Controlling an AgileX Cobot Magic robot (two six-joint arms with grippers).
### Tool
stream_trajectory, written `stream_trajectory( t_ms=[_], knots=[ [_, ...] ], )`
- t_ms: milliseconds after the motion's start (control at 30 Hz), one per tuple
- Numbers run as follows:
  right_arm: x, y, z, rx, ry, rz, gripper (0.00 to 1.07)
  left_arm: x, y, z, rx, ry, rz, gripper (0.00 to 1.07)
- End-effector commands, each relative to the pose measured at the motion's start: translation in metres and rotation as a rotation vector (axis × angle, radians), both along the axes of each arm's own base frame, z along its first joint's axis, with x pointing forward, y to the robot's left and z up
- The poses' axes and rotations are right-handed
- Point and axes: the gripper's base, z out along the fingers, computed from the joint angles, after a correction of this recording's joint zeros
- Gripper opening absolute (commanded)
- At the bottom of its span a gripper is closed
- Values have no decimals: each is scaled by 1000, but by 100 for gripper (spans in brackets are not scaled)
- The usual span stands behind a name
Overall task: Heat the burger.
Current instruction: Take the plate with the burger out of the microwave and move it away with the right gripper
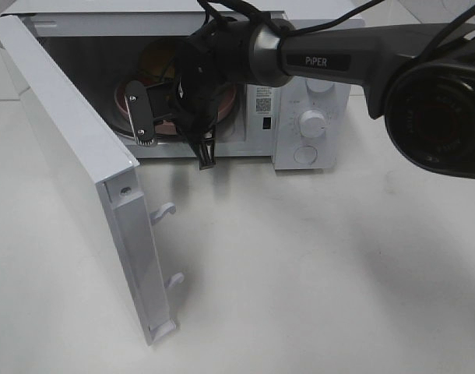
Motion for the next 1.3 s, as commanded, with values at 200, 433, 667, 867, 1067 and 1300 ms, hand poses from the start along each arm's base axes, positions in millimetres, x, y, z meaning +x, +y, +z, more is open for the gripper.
stream_trajectory(
  t_ms=[200, 433, 667, 867, 1067, 1300],
  knots=[
    [-9, -1, 22, -10, -14, 62, 0, -3, 0, 0, -5, -31, 4, 100],
    [-21, -9, 36, -36, -57, 150, 0, -3, 0, 0, -5, -31, 4, 100],
    [-37, -18, 53, 3, -152, 221, 0, -3, 0, 0, -5, -31, 4, 100],
    [-54, -31, 53, -20, -147, 254, 0, -3, 0, 0, -5, -31, 4, 100],
    [-70, -43, 53, -41, -132, 289, 0, -3, 0, 0, -5, -31, 4, 100],
    [-86, -55, 59, -22, -124, 284, 0, -3, 0, 0, -5, -31, 4, 100]
  ],
)
